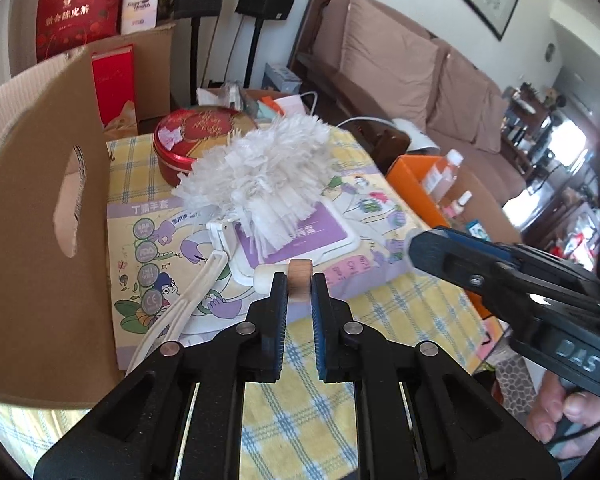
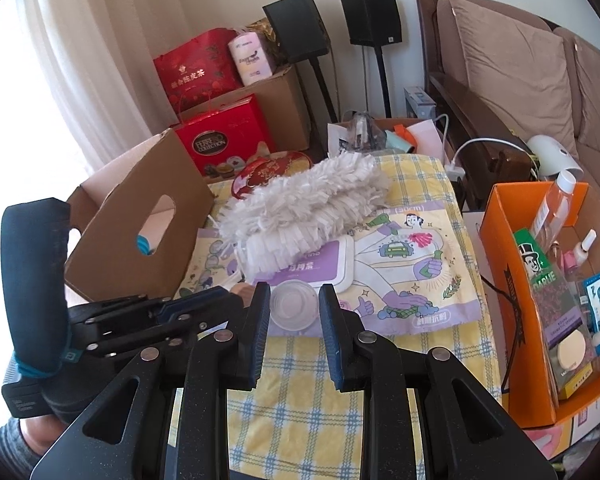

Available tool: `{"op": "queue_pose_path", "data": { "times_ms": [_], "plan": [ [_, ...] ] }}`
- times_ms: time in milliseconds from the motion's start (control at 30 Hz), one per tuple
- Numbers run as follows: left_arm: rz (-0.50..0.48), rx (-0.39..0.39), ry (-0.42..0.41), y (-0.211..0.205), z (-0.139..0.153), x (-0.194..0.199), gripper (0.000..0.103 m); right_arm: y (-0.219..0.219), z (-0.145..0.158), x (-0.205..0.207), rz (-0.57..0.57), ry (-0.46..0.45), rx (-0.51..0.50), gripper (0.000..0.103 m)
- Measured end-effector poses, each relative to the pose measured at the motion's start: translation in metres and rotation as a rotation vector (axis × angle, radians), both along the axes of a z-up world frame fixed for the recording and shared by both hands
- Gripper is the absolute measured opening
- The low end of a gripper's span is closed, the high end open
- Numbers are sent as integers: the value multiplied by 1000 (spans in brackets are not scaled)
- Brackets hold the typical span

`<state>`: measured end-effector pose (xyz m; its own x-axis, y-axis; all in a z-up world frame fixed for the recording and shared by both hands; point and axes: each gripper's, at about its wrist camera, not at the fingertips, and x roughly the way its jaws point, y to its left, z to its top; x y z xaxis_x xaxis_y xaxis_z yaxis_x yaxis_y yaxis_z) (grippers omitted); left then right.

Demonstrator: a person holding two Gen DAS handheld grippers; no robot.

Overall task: Organize objects
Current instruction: 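Carry the cork and clear cap into the cardboard box and open both grippers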

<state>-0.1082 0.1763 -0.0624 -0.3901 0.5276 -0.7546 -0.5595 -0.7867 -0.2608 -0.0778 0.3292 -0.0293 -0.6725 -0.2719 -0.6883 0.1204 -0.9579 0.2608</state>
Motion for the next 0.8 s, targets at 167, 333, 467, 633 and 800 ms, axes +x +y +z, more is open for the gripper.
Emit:
{"op": "queue_pose_path", "data": {
  "times_ms": [167, 333, 467, 633, 800],
  "plan": [
    [-19, 44, 39, -13, 33, 12, 11, -7, 14, 3, 19, 24, 3, 24],
    [-18, 68, 82, -29, 63, 18, 11, -21, 32, 2, 52, 50, -2, 24],
    [8, 68, 118, -48, 83, 17, 11, -38, 48, -1, 93, 76, 3, 24],
    [51, 83, 129, -76, 97, 12, 11, -66, 63, -5, 154, 99, 11, 24],
    [98, 76, 140, -100, 103, 5, 11, -94, 74, -10, 210, 117, 13, 24]
  ]
}}
